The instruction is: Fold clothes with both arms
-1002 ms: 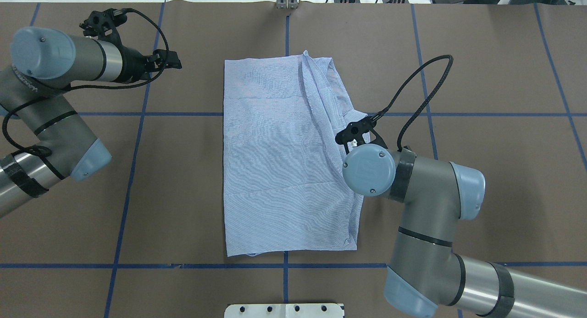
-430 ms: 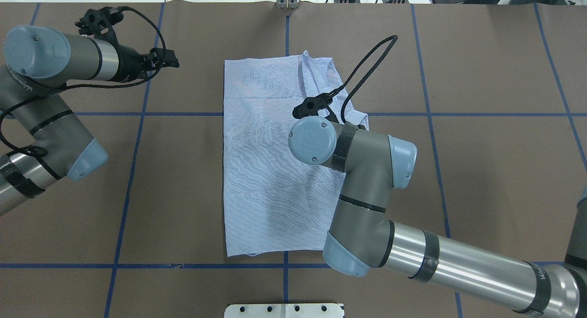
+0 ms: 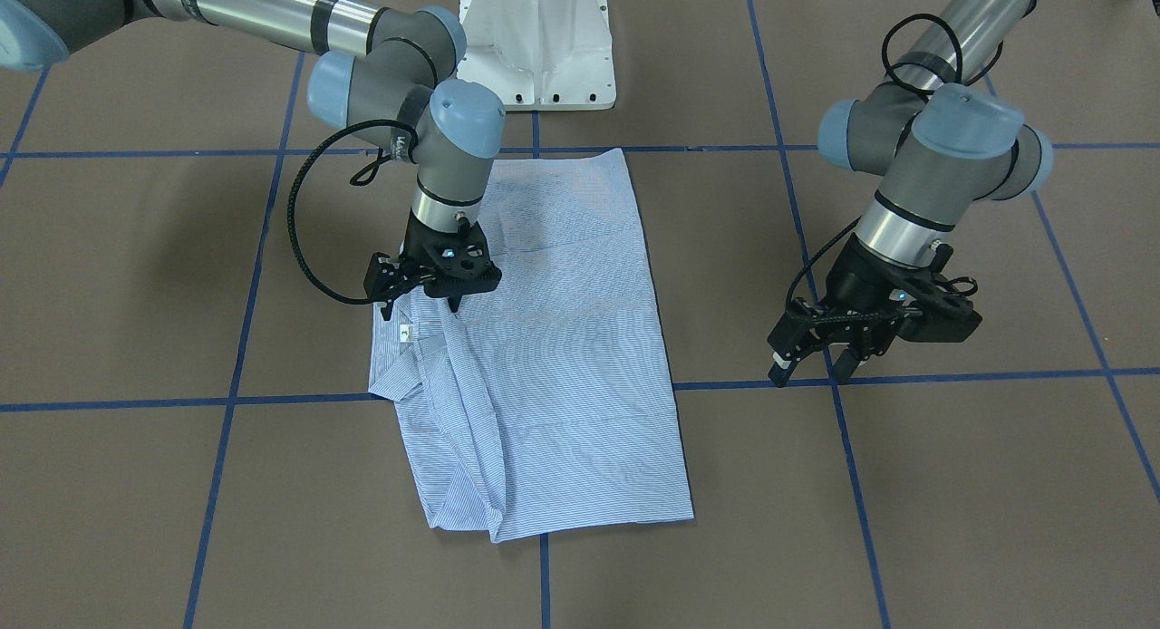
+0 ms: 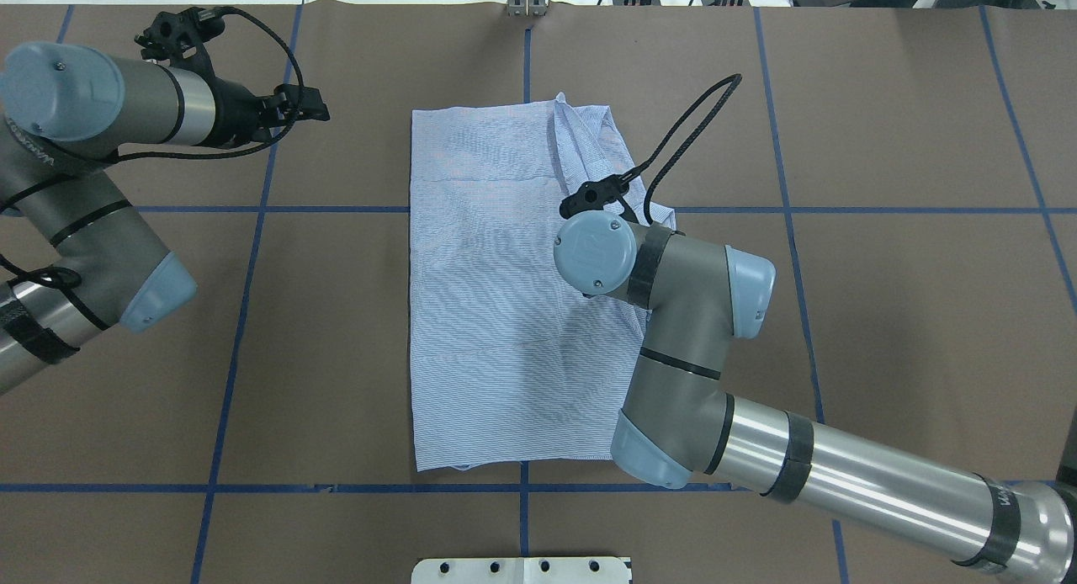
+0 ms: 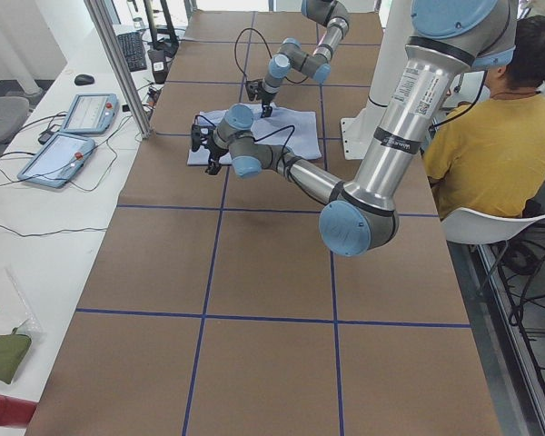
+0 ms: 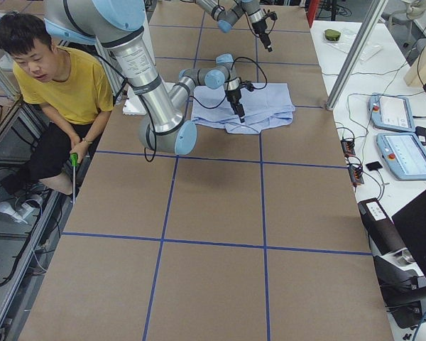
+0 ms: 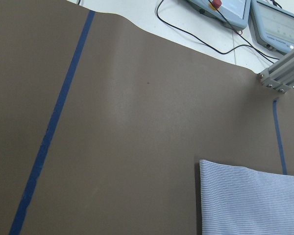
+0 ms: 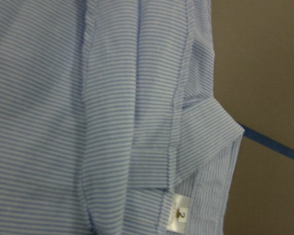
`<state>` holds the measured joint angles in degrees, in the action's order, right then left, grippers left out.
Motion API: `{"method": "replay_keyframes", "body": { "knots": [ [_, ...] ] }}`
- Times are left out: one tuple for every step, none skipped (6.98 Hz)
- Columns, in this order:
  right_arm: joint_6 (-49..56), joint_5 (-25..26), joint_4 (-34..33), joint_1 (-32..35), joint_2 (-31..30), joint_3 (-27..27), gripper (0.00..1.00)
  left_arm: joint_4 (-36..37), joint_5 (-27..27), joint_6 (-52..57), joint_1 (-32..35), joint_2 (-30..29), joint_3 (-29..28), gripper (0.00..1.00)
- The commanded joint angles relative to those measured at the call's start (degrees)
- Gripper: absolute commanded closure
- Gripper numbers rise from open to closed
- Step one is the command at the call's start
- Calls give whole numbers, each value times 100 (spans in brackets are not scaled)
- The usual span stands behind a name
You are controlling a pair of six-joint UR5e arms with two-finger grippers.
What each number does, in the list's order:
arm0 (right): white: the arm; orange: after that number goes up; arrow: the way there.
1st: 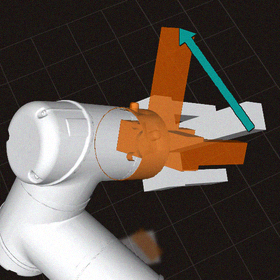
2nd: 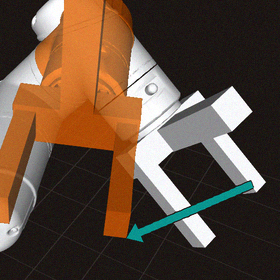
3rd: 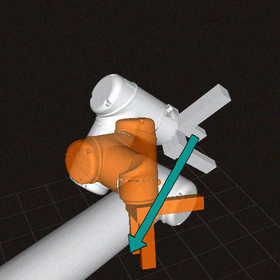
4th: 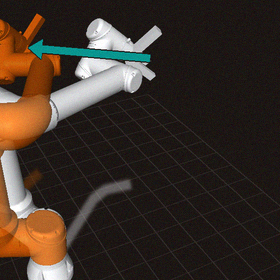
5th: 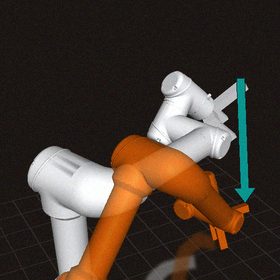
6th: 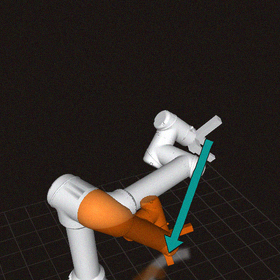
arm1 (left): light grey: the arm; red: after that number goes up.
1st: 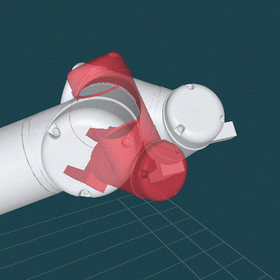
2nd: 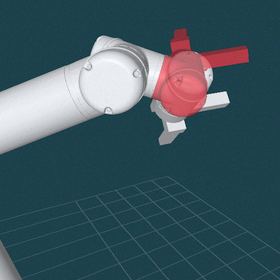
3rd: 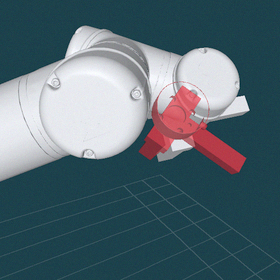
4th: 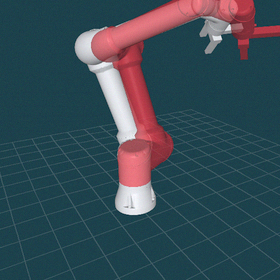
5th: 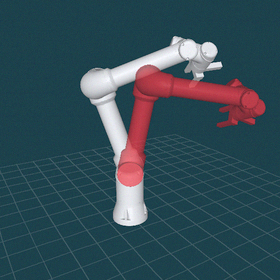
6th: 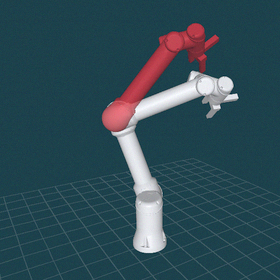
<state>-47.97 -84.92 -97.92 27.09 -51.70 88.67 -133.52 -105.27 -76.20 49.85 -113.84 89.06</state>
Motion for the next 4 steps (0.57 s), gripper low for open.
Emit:
{"method": "replay_keyframes", "body": {
  "knots": [
    [722, -59, 10, 373, -601, 533, 0, 71, -11, -9, 15, 2, 102, 0],
    [1023, -277, 1, 585, -874, 868, 0, 298, -29, -9, 7, 2, 259, 0],
    [1078, -340, 10, 639, -1051, 967, 0, 535, -46, -9, 7, 2, 426, 0],
    [1079, -341, 10, 649, -1044, 968, 0, 537, -46, 0, 7, 2, 419, 0]
  ]
}}
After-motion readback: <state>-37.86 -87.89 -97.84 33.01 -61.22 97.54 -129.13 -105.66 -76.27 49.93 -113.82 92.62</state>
